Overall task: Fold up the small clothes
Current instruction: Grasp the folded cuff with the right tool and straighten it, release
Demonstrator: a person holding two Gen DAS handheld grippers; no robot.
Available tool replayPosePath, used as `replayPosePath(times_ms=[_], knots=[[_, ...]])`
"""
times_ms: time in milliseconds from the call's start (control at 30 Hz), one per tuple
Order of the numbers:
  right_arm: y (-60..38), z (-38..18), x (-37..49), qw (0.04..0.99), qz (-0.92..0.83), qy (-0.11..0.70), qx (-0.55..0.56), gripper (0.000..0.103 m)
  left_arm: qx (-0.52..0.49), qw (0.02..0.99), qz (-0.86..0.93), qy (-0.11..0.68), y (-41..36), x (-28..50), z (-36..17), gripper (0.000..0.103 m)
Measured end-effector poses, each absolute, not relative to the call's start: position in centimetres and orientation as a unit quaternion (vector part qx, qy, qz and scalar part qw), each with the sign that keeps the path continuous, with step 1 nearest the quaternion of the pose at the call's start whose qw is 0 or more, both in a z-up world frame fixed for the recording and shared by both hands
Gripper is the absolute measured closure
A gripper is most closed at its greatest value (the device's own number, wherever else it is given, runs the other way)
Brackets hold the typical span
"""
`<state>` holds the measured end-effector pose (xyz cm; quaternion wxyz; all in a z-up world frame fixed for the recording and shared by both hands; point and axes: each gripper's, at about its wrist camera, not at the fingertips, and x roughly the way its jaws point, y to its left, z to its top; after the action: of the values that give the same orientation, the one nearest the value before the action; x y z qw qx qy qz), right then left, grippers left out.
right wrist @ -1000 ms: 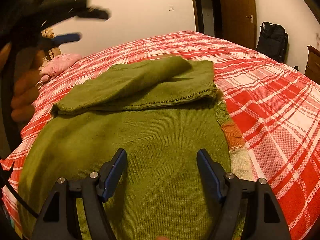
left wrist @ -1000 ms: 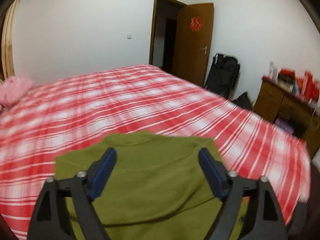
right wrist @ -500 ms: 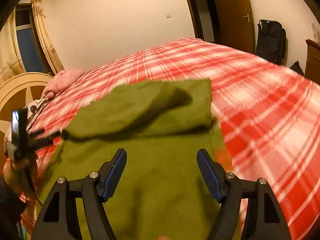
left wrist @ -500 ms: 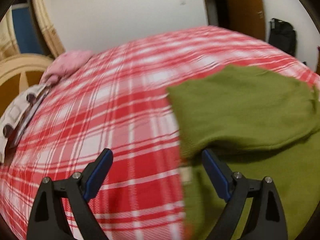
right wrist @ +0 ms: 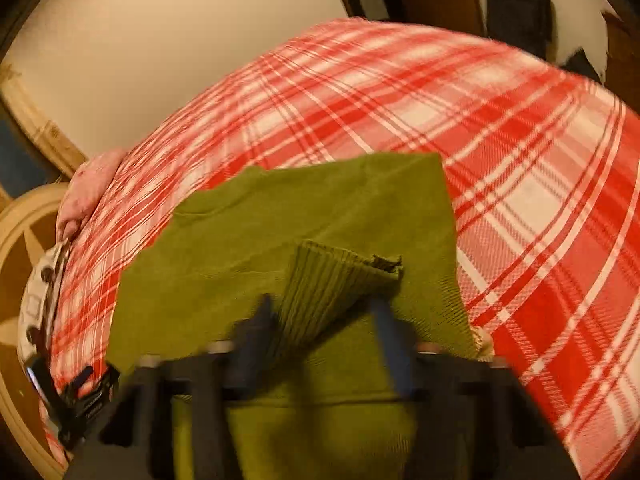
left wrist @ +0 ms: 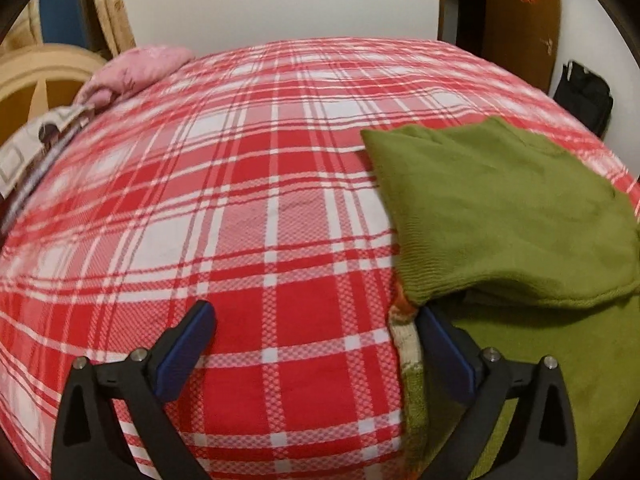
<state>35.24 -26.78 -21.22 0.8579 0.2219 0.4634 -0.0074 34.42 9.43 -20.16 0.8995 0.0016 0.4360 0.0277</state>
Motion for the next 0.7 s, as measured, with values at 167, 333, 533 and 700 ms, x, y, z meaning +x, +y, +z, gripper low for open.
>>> replayPosePath(times_ms=[167,333,533,700], knots=[[-27.5,-21.5,34.1,0.864,-0.016,0.454,0.216,0.093,-0.015,0.896,0.020,0.443,9.7,34.6,-20.4,0.000],[-28.5,-21.6,32.3,0.872,-0.040,0.445,0.202,0.093,-0.031,0.894,0.041,0.445,10.4,34.3,-20.5,0.000],[-29.4,-21.7,30.2,0.874,-0.028,0.437,0.209,0.093,-0.108,0.890,0.090,0.434,13.8,32.7,-20.3,0.000],[-29.1,-19.0,29.7,0.901,-0.044,0.393,0.180,0.092,-0.114,0.898,0.085,0.416,13.8,32.2,-19.8,0.000]])
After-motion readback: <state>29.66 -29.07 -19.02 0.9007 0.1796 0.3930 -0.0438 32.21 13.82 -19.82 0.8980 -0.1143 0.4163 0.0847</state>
